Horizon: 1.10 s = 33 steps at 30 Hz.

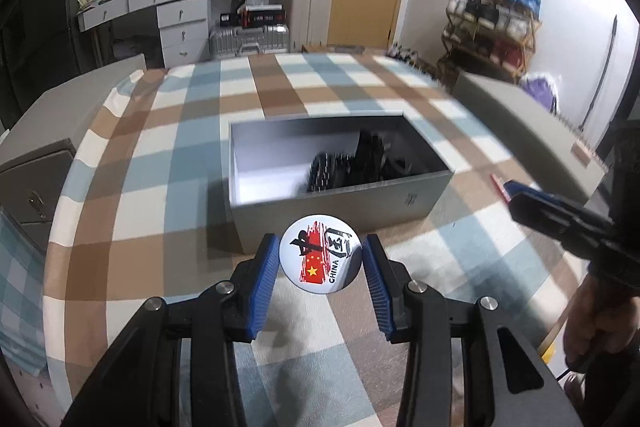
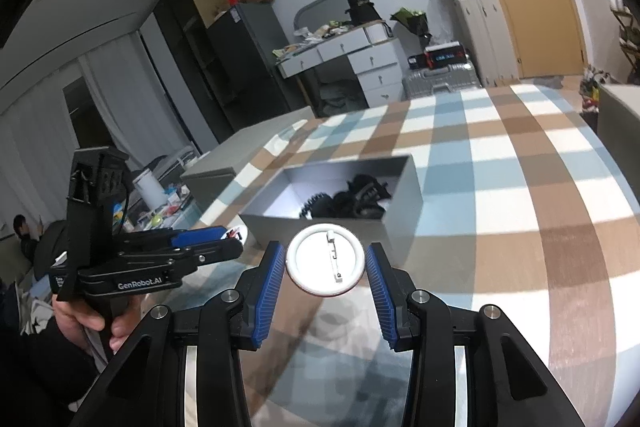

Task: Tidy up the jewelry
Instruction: 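Carry both badges into the grey box and open both tools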

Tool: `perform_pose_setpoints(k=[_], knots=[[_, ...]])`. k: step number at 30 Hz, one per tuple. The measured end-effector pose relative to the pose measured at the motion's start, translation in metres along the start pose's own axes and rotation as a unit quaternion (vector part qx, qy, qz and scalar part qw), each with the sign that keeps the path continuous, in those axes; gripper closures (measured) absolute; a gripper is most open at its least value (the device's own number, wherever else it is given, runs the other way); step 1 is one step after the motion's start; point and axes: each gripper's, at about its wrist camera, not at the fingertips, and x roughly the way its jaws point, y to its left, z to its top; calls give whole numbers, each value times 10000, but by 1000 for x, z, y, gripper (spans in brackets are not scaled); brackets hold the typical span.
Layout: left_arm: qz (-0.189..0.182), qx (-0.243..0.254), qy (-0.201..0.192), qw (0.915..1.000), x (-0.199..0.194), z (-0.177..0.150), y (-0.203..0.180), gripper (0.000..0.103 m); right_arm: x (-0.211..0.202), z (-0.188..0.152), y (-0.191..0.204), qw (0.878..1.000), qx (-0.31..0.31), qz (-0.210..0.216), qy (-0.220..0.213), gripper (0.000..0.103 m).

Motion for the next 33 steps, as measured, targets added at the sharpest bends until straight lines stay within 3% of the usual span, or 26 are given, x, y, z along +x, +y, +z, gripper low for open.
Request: perform_pose_setpoints(k=[10,16,26,33], knots=[[-281,-191,-641,9974,-20,28,17,66,13,38,14,9995,-103,201,-235,62],[-528,-169,-893,9945,-10,48,24,66,33,59,13,9993,-84,255,-268,62],[-842,-285,-818,9927,21,63,34,66,67,82,5,9996,-167,181,-153,62],[-958,-337,-643,9927,38,61,37,66,86,80,-7,9998,-86,186,-79,62]])
